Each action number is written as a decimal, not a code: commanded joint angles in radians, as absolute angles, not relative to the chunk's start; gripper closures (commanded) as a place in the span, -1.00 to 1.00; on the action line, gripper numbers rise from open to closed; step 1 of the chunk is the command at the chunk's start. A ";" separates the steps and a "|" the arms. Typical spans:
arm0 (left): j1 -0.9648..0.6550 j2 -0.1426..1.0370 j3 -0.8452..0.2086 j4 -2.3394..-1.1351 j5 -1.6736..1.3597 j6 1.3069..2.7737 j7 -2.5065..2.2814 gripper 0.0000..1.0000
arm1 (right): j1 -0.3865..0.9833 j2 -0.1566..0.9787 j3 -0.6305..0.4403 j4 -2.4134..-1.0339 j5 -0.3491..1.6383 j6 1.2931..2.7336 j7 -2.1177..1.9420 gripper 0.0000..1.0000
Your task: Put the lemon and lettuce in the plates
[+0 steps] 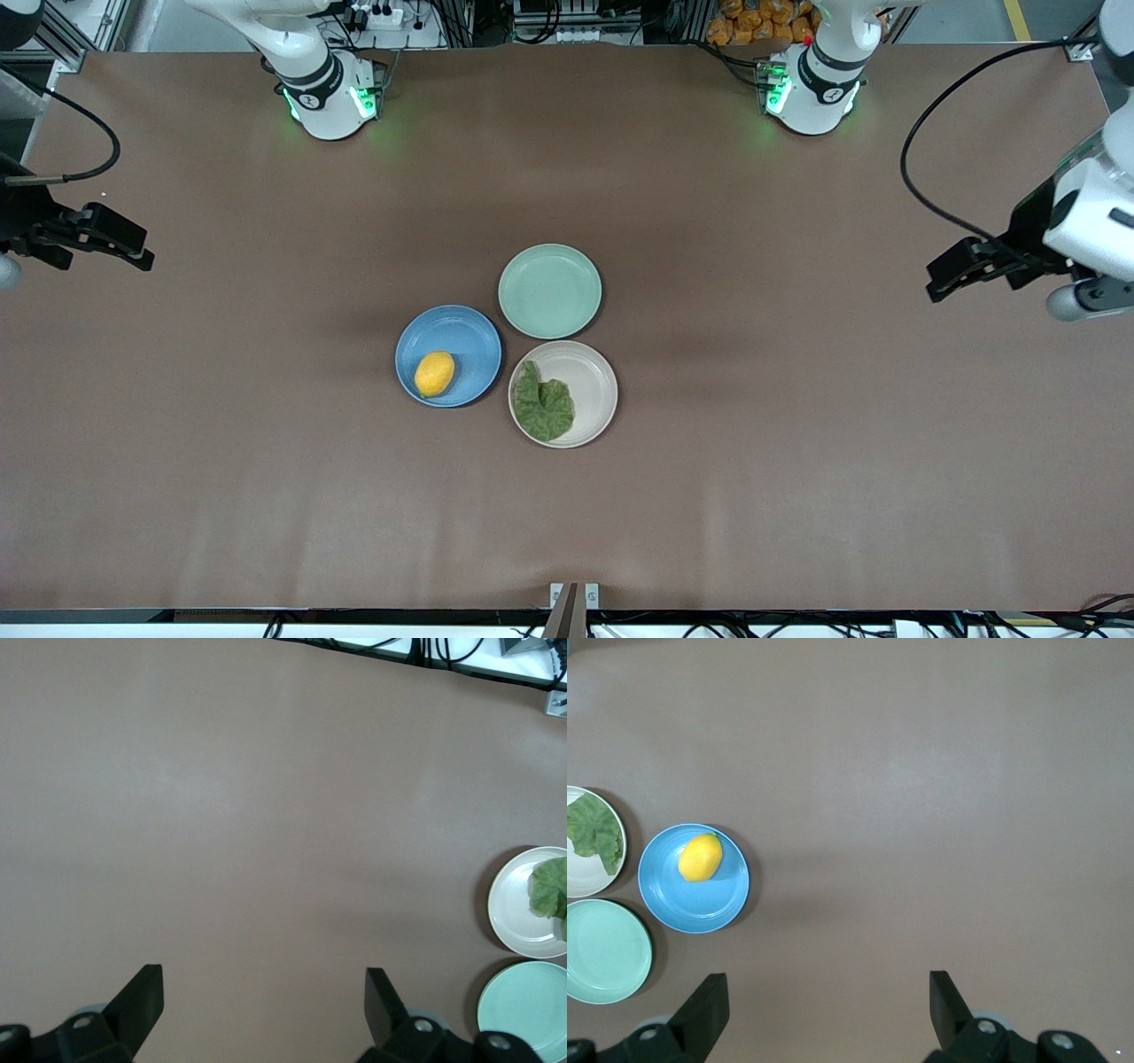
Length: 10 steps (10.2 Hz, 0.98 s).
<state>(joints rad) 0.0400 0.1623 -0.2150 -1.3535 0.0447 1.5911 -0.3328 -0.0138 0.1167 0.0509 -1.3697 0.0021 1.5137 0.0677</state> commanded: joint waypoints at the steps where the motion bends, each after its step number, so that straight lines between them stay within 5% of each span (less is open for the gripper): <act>1: 0.055 0.100 -0.241 -1.403 0.037 1.533 -0.298 -1.00 | 0.000 0.077 0.052 -1.387 -0.012 1.519 0.060 -1.00; 4: 0.060 -0.027 -0.242 -1.605 0.034 1.683 -0.275 -1.00 | 0.002 0.069 0.052 -1.388 -0.011 1.517 0.060 -1.00; 10: 0.170 -0.028 -0.233 -1.615 -0.101 1.654 -0.205 -1.00 | 0.002 0.074 0.055 -1.402 -0.008 1.566 0.060 -1.00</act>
<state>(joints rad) 0.1491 -0.0013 -0.2277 -1.5921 -0.0550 1.6667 -0.2197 -0.0028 0.0895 0.0550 -1.3824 0.0021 1.5393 0.0668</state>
